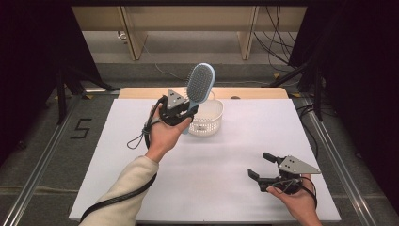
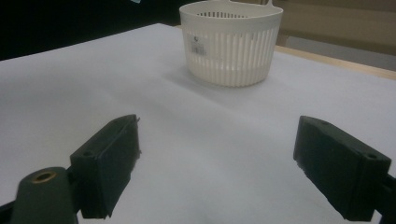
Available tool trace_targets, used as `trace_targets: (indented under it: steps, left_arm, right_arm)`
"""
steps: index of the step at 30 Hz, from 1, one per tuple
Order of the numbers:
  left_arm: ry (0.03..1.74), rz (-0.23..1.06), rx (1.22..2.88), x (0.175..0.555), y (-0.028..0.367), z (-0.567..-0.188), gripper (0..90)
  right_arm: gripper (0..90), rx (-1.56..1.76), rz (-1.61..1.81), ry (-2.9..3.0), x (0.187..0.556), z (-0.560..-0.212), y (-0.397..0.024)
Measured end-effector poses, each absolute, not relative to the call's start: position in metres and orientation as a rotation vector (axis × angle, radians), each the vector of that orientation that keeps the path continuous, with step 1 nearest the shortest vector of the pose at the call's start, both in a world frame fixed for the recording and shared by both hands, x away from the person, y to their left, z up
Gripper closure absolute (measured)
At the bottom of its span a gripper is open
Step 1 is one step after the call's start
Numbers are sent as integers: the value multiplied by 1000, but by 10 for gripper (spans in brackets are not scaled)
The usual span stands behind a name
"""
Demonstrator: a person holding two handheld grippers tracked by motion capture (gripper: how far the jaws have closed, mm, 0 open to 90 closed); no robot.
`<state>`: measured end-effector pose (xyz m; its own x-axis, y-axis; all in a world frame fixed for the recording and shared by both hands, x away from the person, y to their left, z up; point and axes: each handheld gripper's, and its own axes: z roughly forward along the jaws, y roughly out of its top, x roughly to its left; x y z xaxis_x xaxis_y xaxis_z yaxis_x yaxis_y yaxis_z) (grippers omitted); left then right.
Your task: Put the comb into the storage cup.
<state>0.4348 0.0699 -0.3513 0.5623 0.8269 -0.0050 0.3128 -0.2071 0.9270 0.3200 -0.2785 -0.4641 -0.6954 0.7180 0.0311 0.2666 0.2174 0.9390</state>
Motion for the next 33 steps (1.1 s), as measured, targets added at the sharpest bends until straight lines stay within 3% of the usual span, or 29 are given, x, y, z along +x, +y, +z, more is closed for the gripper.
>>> trace_targets:
  steps: [33]
  left_arm:
    - [939, 630, 1774, 443, 69, -349, 697]
  right_arm:
    - [152, 909, 1483, 2083, 321, -465, -278]
